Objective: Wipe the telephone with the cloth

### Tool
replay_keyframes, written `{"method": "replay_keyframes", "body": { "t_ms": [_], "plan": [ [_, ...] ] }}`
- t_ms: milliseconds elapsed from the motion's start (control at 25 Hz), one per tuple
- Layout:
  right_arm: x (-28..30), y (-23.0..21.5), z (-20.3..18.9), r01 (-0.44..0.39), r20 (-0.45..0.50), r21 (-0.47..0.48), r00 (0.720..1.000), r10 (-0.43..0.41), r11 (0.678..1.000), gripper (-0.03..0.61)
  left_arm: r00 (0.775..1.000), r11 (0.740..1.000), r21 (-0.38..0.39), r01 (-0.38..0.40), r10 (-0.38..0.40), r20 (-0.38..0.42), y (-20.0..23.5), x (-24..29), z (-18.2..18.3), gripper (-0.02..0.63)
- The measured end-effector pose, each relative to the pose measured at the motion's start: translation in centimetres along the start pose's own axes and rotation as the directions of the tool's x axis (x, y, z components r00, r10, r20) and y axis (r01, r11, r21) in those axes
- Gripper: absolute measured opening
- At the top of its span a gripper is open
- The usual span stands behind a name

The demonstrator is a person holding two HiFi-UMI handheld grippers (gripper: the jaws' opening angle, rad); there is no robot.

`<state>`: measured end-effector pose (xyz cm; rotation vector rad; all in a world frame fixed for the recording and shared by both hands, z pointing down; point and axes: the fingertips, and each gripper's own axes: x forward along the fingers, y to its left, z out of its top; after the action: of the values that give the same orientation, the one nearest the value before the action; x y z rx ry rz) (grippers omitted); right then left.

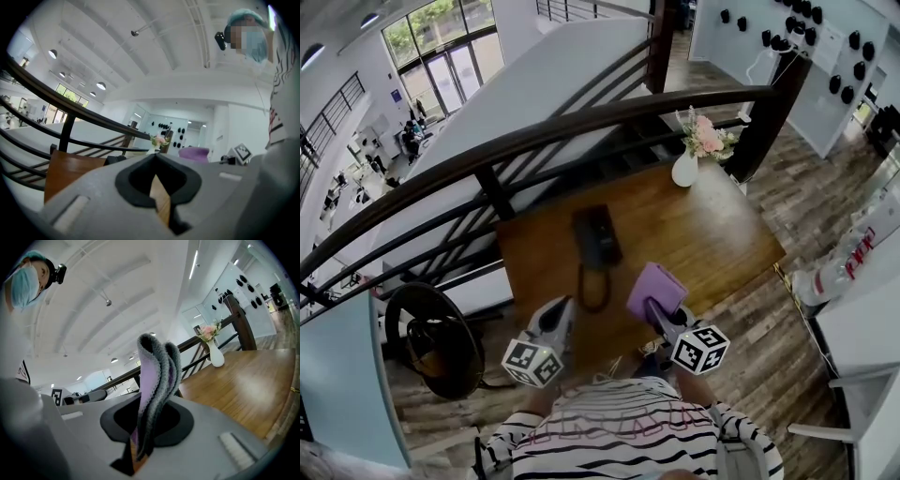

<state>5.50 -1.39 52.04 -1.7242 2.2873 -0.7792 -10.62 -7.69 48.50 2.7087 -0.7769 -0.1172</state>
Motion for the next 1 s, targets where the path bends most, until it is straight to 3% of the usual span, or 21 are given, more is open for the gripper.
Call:
{"method": "replay_keyframes", "body": {
  "t_ms": [1000],
  "plan": [
    [0.6, -0.3, 0.4, -0.018, -0.019, -0.026, 1.0, 0.018, 0.999, 0.049, 1.0, 0.999, -0.017, -0.03, 0.03, -0.004, 0.3, 0.5, -0.4, 0.0]
  ]
}}
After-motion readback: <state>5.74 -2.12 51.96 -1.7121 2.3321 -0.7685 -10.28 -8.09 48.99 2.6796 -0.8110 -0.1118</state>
